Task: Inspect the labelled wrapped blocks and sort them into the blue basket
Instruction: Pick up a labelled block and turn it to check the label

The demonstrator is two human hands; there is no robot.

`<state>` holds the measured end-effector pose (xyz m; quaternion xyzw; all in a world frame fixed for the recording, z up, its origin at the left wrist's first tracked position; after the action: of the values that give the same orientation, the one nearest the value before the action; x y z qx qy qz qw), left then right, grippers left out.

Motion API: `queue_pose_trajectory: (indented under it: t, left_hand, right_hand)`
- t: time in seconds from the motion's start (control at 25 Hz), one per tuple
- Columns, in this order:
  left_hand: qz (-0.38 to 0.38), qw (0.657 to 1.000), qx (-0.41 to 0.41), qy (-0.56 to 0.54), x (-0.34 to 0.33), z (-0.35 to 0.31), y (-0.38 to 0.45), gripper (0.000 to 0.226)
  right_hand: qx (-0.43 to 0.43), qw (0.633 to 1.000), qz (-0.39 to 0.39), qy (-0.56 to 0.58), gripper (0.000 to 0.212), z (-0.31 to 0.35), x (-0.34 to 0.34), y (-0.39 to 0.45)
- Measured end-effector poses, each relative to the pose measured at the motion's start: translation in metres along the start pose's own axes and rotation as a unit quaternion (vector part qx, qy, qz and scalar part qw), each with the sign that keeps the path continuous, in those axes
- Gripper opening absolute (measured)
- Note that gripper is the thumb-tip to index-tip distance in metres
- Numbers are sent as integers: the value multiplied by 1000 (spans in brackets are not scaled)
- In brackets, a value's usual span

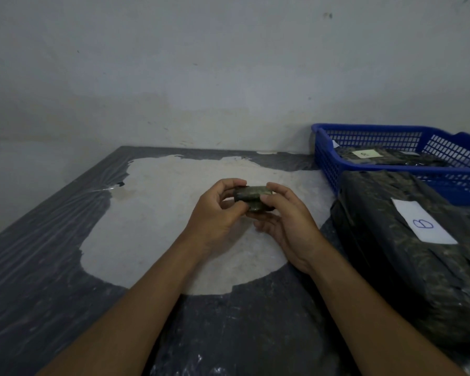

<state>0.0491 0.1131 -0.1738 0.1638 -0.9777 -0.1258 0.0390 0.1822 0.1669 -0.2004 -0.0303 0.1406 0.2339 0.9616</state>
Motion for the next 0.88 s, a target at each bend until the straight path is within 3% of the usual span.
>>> queue_pose_trajectory:
  t: [0.16,0.32,0.44,0.88]
  left_hand:
    - [33,999,-36,0,-6,-6,-2,42]
    - [35,994,48,-88,-8,12,1,49]
    - [45,998,29,-45,-10,11,0,30]
    - [39,997,19,-66,-9,3,-3,27]
  right_hand:
    - [-15,1000,11,-15,24,-4,-1,1]
    - [7,1000,5,-7,30,-1,2,2]
    - [8,1000,6,-6,29,-2,2,2]
    - [32,999,0,-30,22,1,4,3]
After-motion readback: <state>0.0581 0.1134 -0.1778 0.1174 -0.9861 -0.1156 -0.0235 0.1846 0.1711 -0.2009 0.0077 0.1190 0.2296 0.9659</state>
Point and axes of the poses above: each hand's wrist, its own y-axis towards the middle knuckle, its own x-axis out of the back of the hand, z = x × y, the point moved 10 cm from there along y, towards the middle knuckle, and after that the axes turned 5 degrees about -y, right-handed, at the moved point
